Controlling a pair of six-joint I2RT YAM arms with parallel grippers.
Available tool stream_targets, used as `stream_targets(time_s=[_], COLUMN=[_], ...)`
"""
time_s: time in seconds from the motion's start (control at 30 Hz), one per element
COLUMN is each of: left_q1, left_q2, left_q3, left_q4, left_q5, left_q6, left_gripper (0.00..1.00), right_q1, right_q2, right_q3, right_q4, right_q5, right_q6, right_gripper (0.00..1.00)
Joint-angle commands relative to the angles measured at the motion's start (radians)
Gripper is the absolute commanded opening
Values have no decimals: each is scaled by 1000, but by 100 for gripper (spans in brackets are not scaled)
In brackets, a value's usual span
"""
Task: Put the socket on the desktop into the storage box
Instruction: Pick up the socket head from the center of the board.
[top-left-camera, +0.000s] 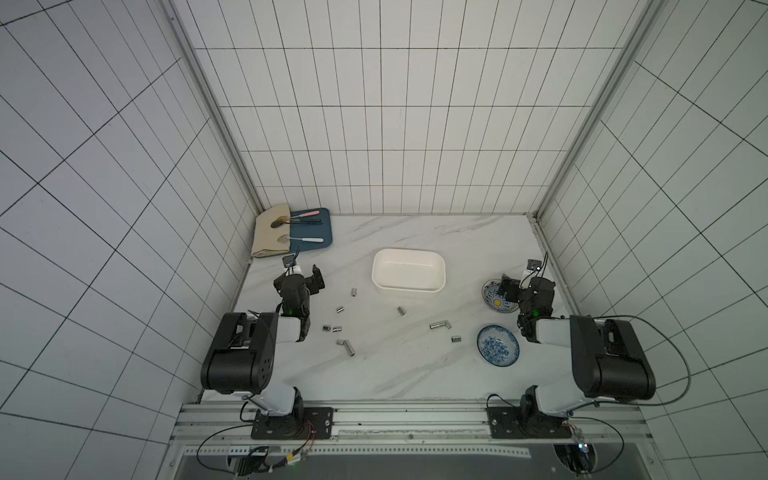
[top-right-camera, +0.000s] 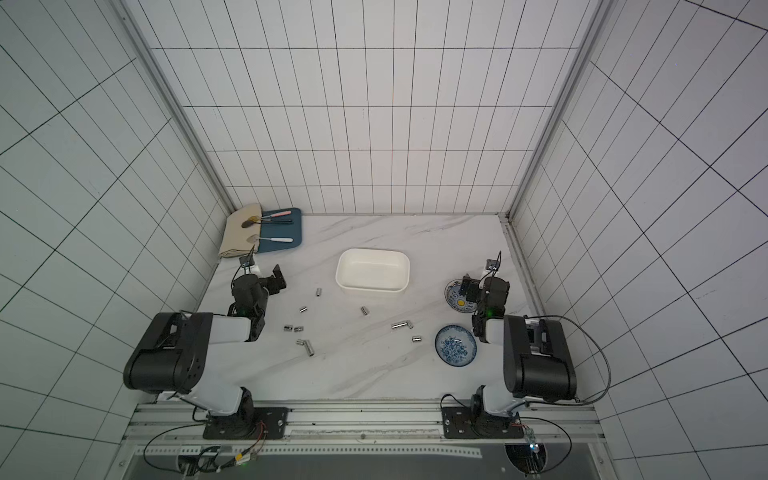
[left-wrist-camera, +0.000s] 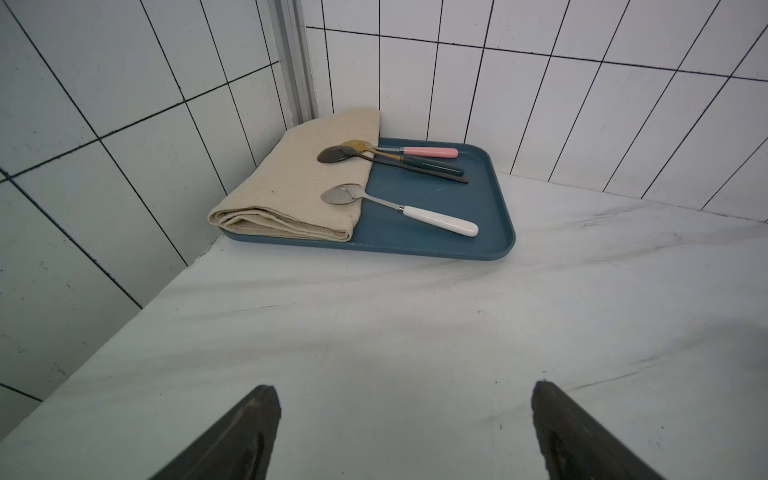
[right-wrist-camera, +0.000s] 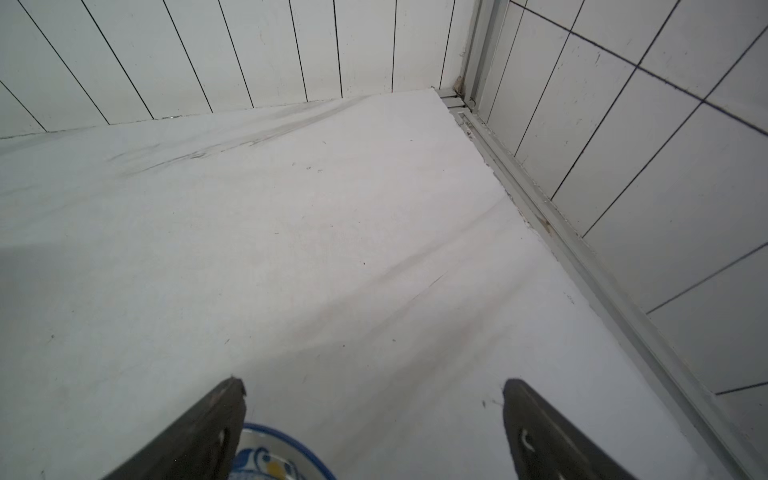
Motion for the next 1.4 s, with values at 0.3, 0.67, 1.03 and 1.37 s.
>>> stream_targets(time_s=[0.3, 0.67, 1.03, 1.37], left_q1=[1, 0, 35, 364], left_q2=[-13, -18, -276, -355], left_q3=[14, 15, 264, 373], left_q4=[-10, 2, -558, -641], left_q5=[13, -36, -193, 735], left_q6=[10, -2, -278, -1070], left_gripper=[98, 98, 98, 97], right_q1=[-4, -4, -5, -33], right_q2=[10, 6, -256, -385], right_q3=[25, 24, 284, 593], right_q4=[-2, 8, -537, -1039], right_q5=[-5, 10, -10, -262], right_q6=[-8, -2, 97, 615], right_gripper=[99, 99, 99, 99])
